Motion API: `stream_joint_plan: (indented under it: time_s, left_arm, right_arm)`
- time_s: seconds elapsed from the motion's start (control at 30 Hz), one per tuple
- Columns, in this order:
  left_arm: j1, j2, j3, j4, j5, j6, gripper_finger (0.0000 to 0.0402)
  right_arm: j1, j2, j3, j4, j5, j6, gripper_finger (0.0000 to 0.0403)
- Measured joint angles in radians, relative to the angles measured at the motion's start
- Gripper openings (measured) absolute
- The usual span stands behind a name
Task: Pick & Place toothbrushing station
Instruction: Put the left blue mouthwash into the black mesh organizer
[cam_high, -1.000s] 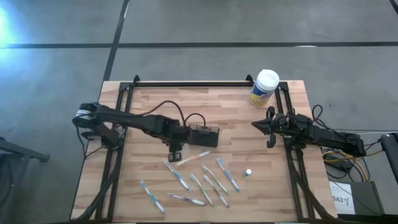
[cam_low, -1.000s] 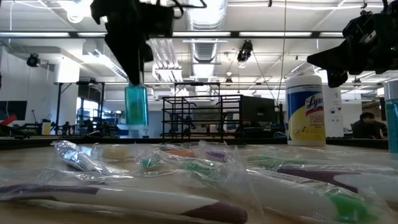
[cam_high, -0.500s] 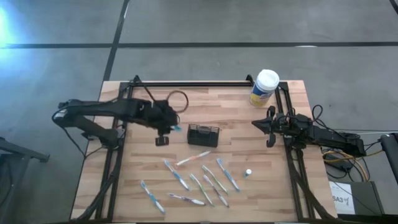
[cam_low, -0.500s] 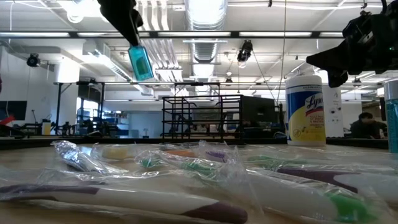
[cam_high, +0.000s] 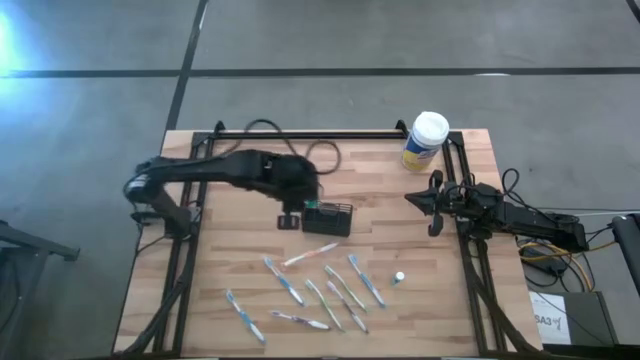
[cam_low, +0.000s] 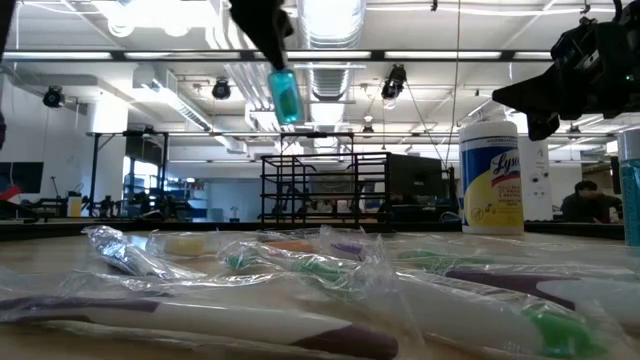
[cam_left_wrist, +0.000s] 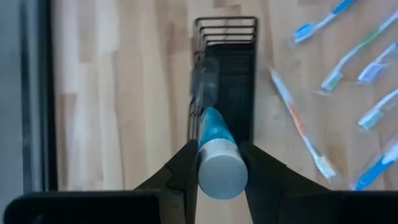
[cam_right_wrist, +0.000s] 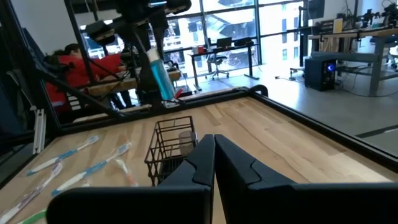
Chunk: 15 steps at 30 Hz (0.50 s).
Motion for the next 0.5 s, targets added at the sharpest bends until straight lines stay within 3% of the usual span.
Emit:
stream_joint_plan:
  time_s: [0.33, 0.5]
  left_arm:
    - [-0.042, 0.311, 0.382, -0.172, 0.04, 0.054, 0.0096]
    - [-0.04, 0.427, 0.516, -0.27, -0.008, 0.049, 0.0096]
  right_arm:
    - [0.0, 0.0, 0.0, -0.005, 0.0, 0.0, 0.0008]
    - [0.0, 0.0, 0.0, -0.006, 0.0, 0.0, 0.0008]
